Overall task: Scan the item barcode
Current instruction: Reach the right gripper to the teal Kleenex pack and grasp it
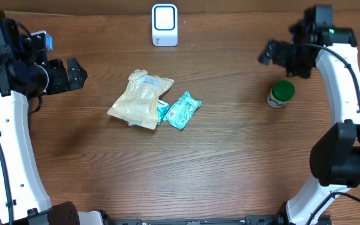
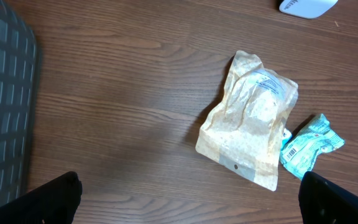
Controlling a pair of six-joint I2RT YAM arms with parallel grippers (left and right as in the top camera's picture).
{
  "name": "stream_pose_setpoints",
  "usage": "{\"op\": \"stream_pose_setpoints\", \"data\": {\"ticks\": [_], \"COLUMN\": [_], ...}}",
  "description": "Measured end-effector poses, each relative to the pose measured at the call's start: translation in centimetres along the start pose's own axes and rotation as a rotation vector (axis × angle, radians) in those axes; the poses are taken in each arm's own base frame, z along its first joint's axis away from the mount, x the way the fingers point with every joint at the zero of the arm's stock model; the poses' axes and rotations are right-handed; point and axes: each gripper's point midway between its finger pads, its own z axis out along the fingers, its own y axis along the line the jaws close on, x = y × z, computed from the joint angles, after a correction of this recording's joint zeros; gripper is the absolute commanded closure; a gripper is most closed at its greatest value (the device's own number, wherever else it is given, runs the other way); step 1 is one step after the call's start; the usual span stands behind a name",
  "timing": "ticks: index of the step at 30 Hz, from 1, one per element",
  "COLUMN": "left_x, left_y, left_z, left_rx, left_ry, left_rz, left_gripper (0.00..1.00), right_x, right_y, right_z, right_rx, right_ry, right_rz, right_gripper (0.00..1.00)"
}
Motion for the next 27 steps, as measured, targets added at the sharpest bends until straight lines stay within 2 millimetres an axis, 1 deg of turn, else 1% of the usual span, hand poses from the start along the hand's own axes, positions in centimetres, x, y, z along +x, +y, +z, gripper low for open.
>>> {"op": "stream_pose_setpoints", "data": {"ticks": [1, 3, 4, 5, 9, 11, 12, 15, 18, 20, 21, 25, 27], "left_x": [0.0, 0.0, 0.0, 0.0, 0.0, 0.0, 0.0, 0.0, 0.0, 0.0, 0.0, 0.0, 0.0], "left_y": [0.0, 0.0, 0.0, 0.0, 0.0, 0.0, 0.0, 0.0, 0.0, 0.0, 0.0, 0.0, 0.0], "left_z": [0.0, 0.0, 0.0, 0.0, 0.0, 0.0, 0.0, 0.0, 0.0, 0.0, 0.0, 0.0, 0.0], "left_rx": [0.000, 0.000, 0.000, 0.000, 0.000, 0.000, 0.000, 0.000, 0.000, 0.000, 0.000, 0.000, 0.000], "left_ry": [0.001, 0.000, 0.000, 0.000, 0.000, 0.000, 0.000, 0.000, 0.000, 0.000, 0.000, 0.001, 0.000], "left_rz": [0.000, 0.000, 0.000, 0.000, 0.000, 0.000, 0.000, 0.000, 0.000, 0.000, 0.000, 0.000, 0.000], "left_gripper": [0.00, 0.00, 0.00, 0.01, 0.00, 0.00, 0.00, 0.00, 0.01, 0.00, 0.01, 0.00, 0.00], "right_x": [-0.2, -0.1, 0.0, 0.5, 2.8, 4.7, 5.1, 8.0, 10.4, 11.7, 12.1, 13.3, 13.9], "right_y": [1.8, 4.8, 5.9, 7.4, 11.7, 14.0, 14.3, 16.0, 16.5, 16.4, 16.2, 15.4, 15.1], "right_z": [-0.5, -0.9, -0.9, -0.7, 0.5, 2.2, 2.5, 5.7, 8.6, 10.3, 10.9, 12.8, 13.7], "right_rx": [-0.050, -0.127, -0.153, -0.185, -0.252, -0.281, -0.284, -0.299, -0.303, -0.301, -0.300, -0.315, -0.325], "right_ry": [-0.015, -0.025, -0.024, -0.017, 0.031, 0.084, 0.094, 0.186, 0.269, 0.315, 0.335, 0.393, 0.415], "right_rz": [-0.037, -0.094, -0.117, -0.152, -0.286, -0.375, -0.389, -0.497, -0.571, -0.609, -0.617, -0.644, -0.658], "right_gripper": [0.00, 0.00, 0.00, 0.00, 0.00, 0.00, 0.00, 0.05, 0.10, 0.16, 0.21, 0.33, 0.42]}}
